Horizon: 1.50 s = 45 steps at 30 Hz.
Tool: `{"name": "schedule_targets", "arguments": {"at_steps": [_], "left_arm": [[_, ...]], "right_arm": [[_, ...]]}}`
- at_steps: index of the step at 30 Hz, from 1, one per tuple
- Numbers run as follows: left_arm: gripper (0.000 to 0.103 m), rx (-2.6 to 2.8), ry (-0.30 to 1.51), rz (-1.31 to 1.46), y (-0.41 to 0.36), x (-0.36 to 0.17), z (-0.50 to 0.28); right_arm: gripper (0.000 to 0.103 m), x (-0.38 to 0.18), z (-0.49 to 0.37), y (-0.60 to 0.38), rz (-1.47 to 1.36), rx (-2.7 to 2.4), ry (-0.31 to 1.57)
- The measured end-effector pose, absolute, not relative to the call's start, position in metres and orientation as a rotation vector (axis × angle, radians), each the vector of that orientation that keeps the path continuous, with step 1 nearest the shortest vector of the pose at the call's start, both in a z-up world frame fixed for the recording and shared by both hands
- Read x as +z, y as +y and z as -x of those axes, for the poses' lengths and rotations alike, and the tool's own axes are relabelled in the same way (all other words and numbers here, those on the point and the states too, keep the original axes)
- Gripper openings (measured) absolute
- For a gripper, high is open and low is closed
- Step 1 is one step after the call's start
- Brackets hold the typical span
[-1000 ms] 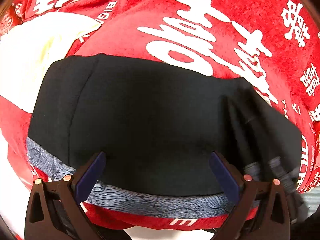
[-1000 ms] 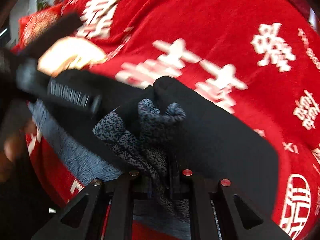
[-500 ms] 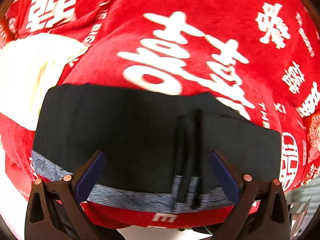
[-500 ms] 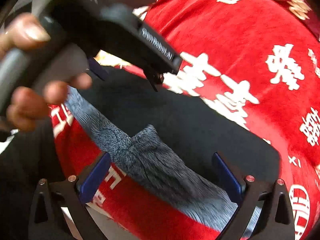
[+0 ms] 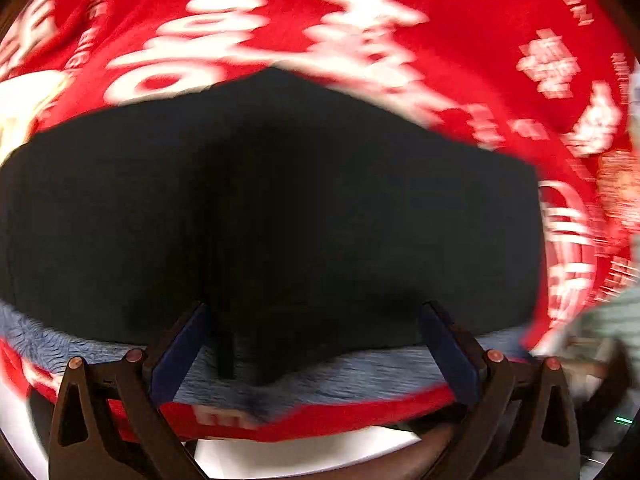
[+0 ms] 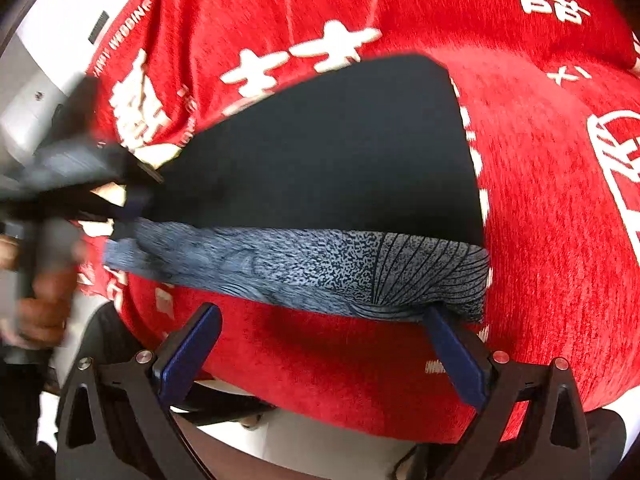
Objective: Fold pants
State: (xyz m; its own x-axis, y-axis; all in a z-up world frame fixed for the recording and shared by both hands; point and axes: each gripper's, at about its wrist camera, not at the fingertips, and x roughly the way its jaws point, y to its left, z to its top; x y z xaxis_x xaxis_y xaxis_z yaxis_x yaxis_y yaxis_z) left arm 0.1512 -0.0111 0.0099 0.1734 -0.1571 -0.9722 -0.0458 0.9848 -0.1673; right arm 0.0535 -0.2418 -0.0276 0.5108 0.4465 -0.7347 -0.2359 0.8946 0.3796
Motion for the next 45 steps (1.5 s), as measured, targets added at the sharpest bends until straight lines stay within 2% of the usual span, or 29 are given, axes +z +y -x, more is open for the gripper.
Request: {"name": "schedule_targets", "arguments": {"at_steps": [8,10,13,15,21,24,27,30,32,37,42,45], "left_arm": [[0.103,-0.037,1.3,0.148,0.002,0.049,-0.144],[0.103,-0.043,1.286,0.124,-0.004,0.052,-0.144],[0.103,0.005,1.366,0.032,-0.014,0.018,-0.147],[0.103,-0.007,1.361,0.115,-0.003,0.006,-0.146],[0.103,-0.015,1.381,0.134,0.004,0.01,-0.147],[0.103,-0.002,1.352,0.126,0.001,0.01,-0.142],[0.103,-0.012,1.34,0.136,0.002,0.009,-0.138],[0.103,-0.025,1.343,0.149,0.005,0.009,-0.136],[0.103,-0.028,1.343,0.148,0.004,0.008,-0.14],[0.103,-0.03,1.327,0.145,0.003,0.006,-0.143],[0.103,-0.028,1.324,0.137,0.001,0.007,-0.145],[0.103,-0.028,1.325,0.145,0.008,0.017,-0.143]], "right_arm": [[0.102,0.037,-0.068,-0.261,-0.211,0.509,0.756],[0.102,0.037,-0.077,-0.258,-0.215,0.52,0.765],[0.102,0.005,-0.097,-0.246,-0.244,0.558,0.887],[0.102,-0.015,-0.1,-0.238,-0.186,0.54,0.936],[0.102,0.035,-0.102,-0.24,-0.104,0.566,0.812],[0.102,0.046,-0.13,-0.243,-0.102,0.546,0.815],[0.102,0.039,-0.17,-0.24,-0.15,0.553,0.866],[0.102,0.006,-0.203,-0.236,-0.17,0.522,0.994],[0.103,0.001,-0.209,-0.233,-0.159,0.519,0.993],[0.103,0.027,-0.168,-0.23,-0.139,0.519,0.893],[0.103,-0.017,-0.146,-0.214,0.012,0.418,0.979],[0.103,-0.021,-0.134,-0.195,0.16,0.353,0.949]]}}
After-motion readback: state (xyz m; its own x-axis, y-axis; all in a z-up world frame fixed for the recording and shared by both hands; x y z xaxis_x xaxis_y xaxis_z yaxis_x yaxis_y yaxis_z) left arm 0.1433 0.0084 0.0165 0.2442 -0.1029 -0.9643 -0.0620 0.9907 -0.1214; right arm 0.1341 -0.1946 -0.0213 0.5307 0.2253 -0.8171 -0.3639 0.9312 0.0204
